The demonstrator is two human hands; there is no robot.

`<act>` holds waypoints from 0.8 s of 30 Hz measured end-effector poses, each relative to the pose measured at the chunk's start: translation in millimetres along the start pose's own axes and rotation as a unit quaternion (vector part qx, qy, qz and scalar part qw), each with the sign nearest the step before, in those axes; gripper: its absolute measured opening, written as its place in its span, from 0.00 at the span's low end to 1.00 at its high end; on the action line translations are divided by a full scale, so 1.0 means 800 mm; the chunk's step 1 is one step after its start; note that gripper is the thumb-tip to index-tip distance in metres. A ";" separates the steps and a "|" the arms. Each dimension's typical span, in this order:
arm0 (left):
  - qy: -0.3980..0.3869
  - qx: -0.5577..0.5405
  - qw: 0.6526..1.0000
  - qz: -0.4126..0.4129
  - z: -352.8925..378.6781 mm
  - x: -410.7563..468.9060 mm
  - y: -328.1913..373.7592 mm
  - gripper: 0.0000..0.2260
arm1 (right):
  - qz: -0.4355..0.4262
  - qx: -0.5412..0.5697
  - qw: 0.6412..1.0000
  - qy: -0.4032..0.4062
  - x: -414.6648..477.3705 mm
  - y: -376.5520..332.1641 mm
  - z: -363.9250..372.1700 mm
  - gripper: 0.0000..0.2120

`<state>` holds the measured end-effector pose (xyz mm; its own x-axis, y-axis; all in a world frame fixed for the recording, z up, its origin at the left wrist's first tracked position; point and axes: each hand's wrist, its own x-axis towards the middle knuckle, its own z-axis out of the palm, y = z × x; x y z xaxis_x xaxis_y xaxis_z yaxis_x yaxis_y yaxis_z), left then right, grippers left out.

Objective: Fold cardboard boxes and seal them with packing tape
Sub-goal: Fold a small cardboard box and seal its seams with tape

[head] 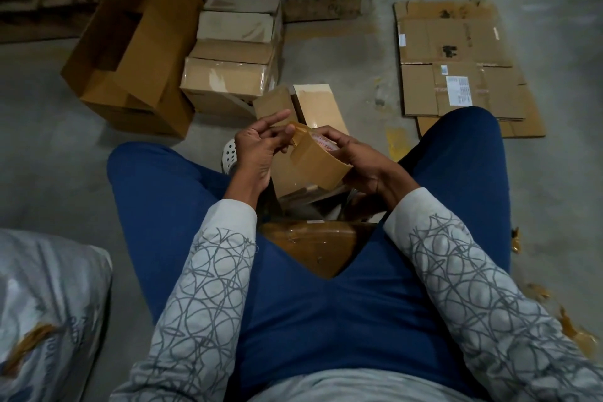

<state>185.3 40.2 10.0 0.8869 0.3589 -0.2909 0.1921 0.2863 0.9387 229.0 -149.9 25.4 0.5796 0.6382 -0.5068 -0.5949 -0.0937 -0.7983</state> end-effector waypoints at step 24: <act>0.161 0.138 0.976 -0.050 0.014 0.021 -0.037 0.03 | -0.077 -0.237 0.959 0.132 0.005 0.023 0.022 0.23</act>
<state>199.2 28.3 -20.5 0.6876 0.6152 -0.3856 0.4173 0.0998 0.9033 210.6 -135.3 14.4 0.7985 0.4615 -0.3865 -0.2079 -0.3912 -0.8965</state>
